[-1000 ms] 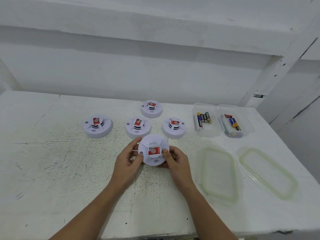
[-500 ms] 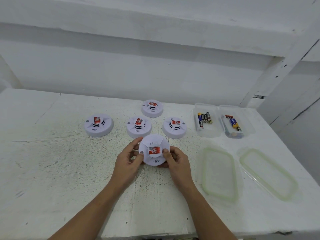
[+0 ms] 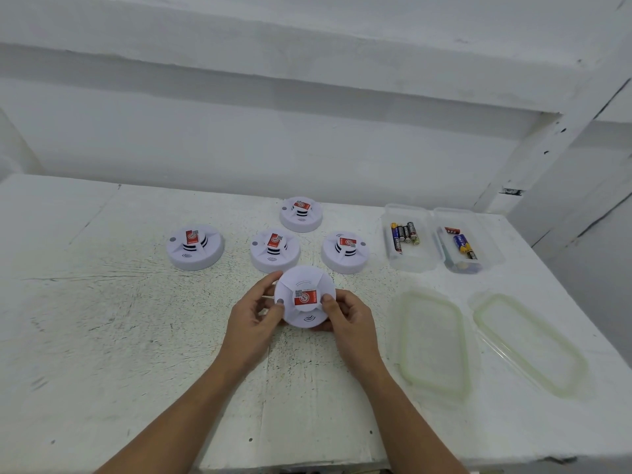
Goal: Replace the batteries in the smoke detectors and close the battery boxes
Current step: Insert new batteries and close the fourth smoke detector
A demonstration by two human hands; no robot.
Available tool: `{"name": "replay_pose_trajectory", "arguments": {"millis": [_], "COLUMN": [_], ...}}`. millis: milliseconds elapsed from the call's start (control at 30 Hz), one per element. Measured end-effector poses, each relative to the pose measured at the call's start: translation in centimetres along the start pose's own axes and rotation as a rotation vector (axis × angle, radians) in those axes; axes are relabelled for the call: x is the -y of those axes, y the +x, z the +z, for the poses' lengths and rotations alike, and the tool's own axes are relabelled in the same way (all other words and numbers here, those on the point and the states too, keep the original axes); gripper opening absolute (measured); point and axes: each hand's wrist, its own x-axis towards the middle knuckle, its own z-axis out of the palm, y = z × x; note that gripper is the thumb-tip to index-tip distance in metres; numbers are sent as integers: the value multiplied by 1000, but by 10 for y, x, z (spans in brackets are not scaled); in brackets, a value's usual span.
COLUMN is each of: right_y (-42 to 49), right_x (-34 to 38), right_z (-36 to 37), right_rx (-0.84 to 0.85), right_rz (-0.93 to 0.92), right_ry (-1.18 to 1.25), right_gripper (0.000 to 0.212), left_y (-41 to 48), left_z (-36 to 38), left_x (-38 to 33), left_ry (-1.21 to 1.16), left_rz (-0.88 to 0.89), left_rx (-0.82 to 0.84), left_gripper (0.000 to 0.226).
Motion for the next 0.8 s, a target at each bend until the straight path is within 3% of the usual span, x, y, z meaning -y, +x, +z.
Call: {"name": "replay_pose_trajectory", "arguments": {"millis": [800], "right_y": [-1], "right_x": [-1], "right_z": [1], "right_rx": [3], "right_rz": [-20], "right_ry": [-25], "right_gripper": [16], "left_y": [1], "left_z": [-1], "left_x": [2], "left_ry": [-48], "left_rz": [-18], "left_rx": [24], "left_gripper": [42]}}
